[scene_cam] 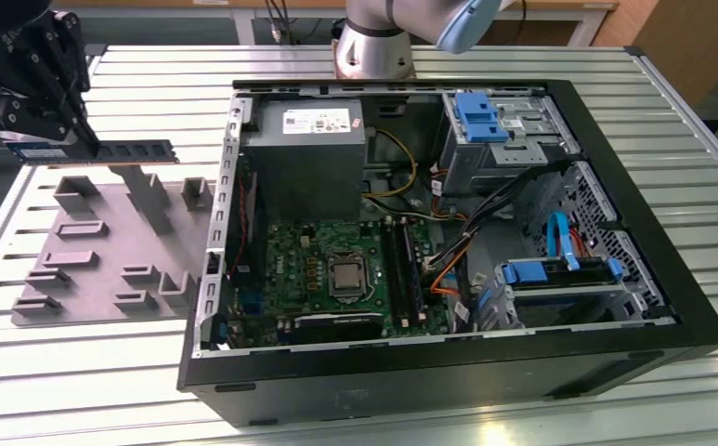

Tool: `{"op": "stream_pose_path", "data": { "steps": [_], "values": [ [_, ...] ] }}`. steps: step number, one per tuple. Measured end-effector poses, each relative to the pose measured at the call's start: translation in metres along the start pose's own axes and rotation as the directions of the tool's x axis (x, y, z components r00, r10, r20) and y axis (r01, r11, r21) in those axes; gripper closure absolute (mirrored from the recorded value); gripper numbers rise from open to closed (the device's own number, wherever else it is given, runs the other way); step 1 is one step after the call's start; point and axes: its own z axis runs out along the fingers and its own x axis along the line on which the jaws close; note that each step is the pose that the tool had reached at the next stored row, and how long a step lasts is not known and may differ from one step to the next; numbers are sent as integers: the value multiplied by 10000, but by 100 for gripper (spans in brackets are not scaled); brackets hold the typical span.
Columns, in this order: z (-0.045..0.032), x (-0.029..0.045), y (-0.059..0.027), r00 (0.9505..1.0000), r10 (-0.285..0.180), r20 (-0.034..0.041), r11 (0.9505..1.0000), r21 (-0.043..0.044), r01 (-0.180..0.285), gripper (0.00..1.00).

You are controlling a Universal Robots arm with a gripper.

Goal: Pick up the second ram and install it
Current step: 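Pick up the second ram and move it above second insertion slot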

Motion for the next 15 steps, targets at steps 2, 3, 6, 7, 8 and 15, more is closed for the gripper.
{"op": "stream_pose_path", "data": {
  "steps": [2, 3, 6, 7, 8, 15],
  "values": [
    [0, -1, -16, 10000, 1, 0, 10000, 0, -1, 86],
    [-1, -1, -22, 10000, 0, 0, 10000, 0, 0, 86],
    [-1, -1, -25, 10000, 0, 0, 10000, 0, 0, 86],
    [-1, -1, -25, 10000, 1, 0, 10000, 0, -1, 86],
    [-1, -1, -25, 10000, 1, 0, 10000, -1, -1, 86],
    [-1, -2, -42, 10000, 1, -1, 10000, -1, -1, 86]
  ]
}}
